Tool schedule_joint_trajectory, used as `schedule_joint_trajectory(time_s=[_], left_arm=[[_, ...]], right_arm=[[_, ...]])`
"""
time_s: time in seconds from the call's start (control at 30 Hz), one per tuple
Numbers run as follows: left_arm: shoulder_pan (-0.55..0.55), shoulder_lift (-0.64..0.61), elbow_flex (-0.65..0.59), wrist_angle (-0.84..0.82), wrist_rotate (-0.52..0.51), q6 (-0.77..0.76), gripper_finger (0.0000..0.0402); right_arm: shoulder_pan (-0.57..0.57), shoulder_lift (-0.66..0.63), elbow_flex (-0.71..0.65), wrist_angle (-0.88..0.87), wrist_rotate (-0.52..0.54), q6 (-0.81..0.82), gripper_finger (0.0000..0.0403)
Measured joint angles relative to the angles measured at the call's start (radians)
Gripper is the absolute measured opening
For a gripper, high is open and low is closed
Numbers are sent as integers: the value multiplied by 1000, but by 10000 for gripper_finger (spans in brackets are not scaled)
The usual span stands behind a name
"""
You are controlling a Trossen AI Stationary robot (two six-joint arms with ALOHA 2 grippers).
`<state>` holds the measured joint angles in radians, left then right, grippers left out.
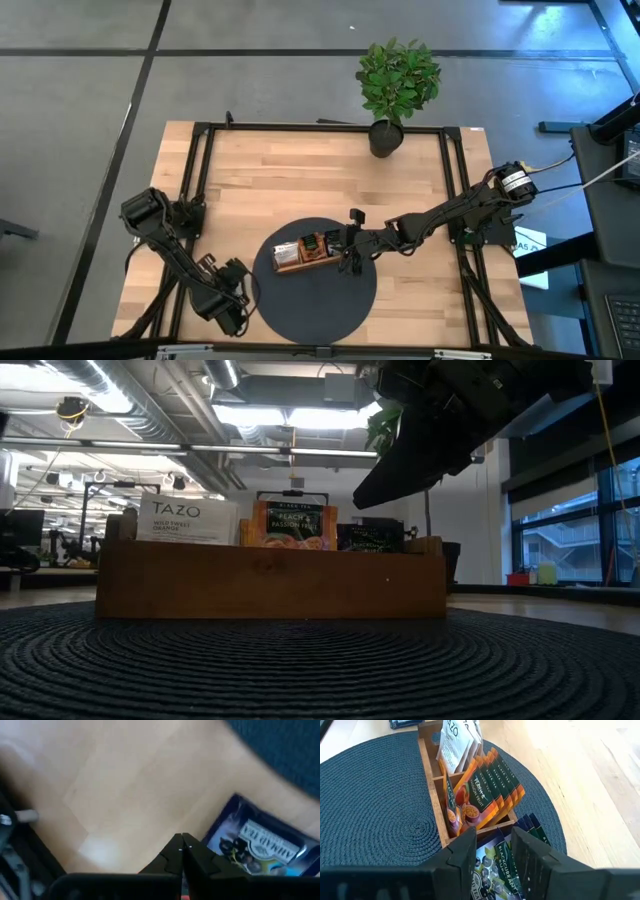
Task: Pick & Place Tea
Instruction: Put the black white tea bag into the right section of the wooden organizer
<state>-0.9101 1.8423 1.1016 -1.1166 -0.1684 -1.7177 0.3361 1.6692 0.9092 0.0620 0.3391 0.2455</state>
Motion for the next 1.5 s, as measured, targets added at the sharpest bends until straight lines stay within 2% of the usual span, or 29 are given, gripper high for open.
schedule_joint_trajectory(time_s=[0.2, 0.37, 0.57, 0.7, 0.8, 1.13, 1.27, 1.4, 1.5], left_arm=[[-22, -75, 32, -53, -73, 1, 9], [-48, -95, 33, -28, -19, 2, 14], [-49, -93, 33, 22, -70, 2, 15], [-40, -93, 34, 25, -24, -45, 23], [-35, -93, 34, 26, 14, -75, 45], [-35, -93, 34, 76, 7, -63, 161], [-35, -93, 24, 75, 21, -113, 175], [-29, -92, -16, 99, 89, -180, 174], [-30, -92, -55, 137, 93, -209, 171]], right_arm=[[0, 0, 0, 0, 0, 8, 126], [0, 0, 0, 0, 0, 8, 126], [0, 0, 0, 0, 0, 5, 126], [0, 0, 0, 0, 0, 6, 126], [0, 0, 0, 0, 0, 9, 126], [0, 0, 0, 0, 0, 10, 126], [0, 0, 0, 0, 0, 10, 126], [0, 0, 0, 0, 0, 9, 126], [0, 0, 0, 0, 0, 9, 126]])
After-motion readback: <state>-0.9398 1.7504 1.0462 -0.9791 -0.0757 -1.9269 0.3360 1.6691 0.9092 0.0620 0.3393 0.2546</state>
